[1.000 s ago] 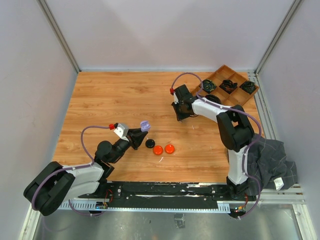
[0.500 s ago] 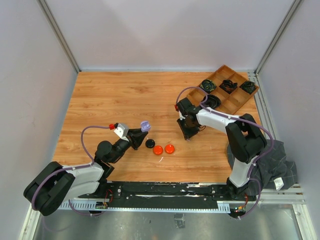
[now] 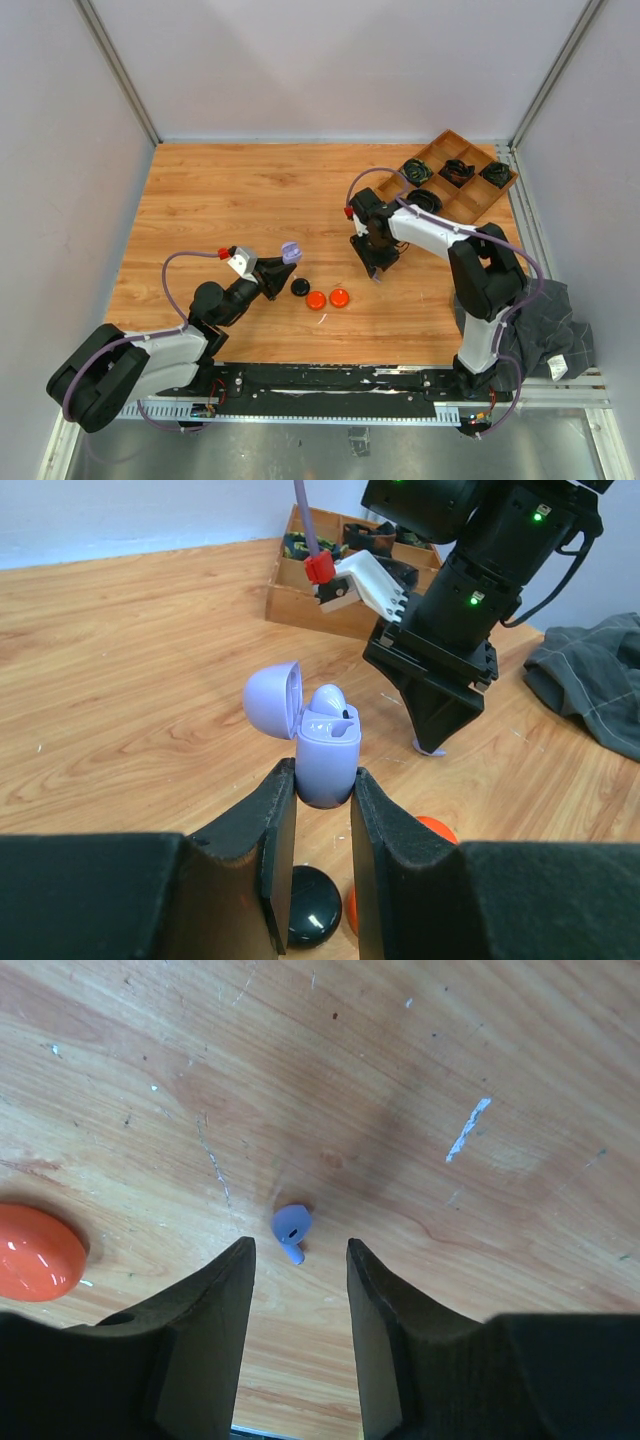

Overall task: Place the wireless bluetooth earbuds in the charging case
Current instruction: Pick up the earbud from the center of the board.

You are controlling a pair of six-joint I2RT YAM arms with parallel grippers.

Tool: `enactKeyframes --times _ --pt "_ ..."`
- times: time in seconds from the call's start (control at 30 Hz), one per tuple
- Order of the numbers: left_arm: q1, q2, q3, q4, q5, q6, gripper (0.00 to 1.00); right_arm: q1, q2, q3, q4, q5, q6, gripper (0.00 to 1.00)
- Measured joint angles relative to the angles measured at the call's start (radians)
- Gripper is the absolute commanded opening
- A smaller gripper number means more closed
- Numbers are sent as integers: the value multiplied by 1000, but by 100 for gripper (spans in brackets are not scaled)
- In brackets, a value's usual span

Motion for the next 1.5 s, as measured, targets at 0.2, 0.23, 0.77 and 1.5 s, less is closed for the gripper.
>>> enactKeyframes --times 0.2,0.23,0.77,1.5 --pt "0 0 0 0 2 0 0 0 51 46 -35 -1 -46 39" --pt "0 0 0 0 3 0 0 0 62 53 -43 -2 -55 38" --pt "0 8 0 0 18 0 0 11 144 131 -107 -26 -112 21" --pt "0 3 0 112 125 24 0 171 -237 73 -14 45 -61 13"
